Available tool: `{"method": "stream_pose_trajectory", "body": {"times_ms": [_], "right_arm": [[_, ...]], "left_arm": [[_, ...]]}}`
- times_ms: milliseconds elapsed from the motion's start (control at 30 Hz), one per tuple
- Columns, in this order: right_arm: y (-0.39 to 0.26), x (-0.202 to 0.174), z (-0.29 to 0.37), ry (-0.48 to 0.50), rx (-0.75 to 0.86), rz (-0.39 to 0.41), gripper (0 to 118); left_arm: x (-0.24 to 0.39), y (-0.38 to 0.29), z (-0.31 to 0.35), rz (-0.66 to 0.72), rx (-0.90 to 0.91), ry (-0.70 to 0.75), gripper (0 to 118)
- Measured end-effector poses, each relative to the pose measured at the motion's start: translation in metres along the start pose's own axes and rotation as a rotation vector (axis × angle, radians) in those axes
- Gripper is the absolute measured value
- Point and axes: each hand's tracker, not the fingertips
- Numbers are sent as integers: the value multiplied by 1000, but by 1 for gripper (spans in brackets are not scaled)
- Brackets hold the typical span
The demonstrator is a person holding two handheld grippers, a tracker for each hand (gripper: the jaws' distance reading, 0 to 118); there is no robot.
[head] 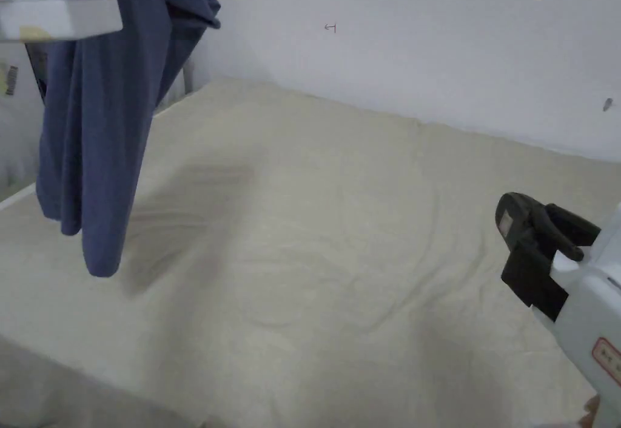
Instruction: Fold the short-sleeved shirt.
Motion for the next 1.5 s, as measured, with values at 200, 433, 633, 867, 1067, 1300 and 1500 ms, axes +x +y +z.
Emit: {"method": "stream_pose_trajectory", "body": {"times_ms": [200, 433, 633, 867, 1067, 1300, 1500], "right_arm": [[16, 34, 45, -111, 69, 8, 1], [13, 73, 96, -293, 76, 17, 1], [-4, 97, 113, -381, 31, -17, 1], [-23, 111, 107, -408, -24, -62, 1], [-46, 126, 93, -427, -96, -103, 1], [-60, 137, 77, -433, -150, -129, 1], [-60, 129, 64, -416, -148, -106, 1]], "left_arm": [[118, 32, 7, -21, 47, -191, 7], [235, -4, -11, -46, -33, -420, 7], [299, -116, -26, -119, -256, -544, 7], [346, -313, -40, -313, -581, -570, 7], [352, -477, -22, -485, -884, -543, 7], [329, -508, -25, -413, -897, -499, 55], [285, -409, -31, -102, -620, -544, 113]]}}
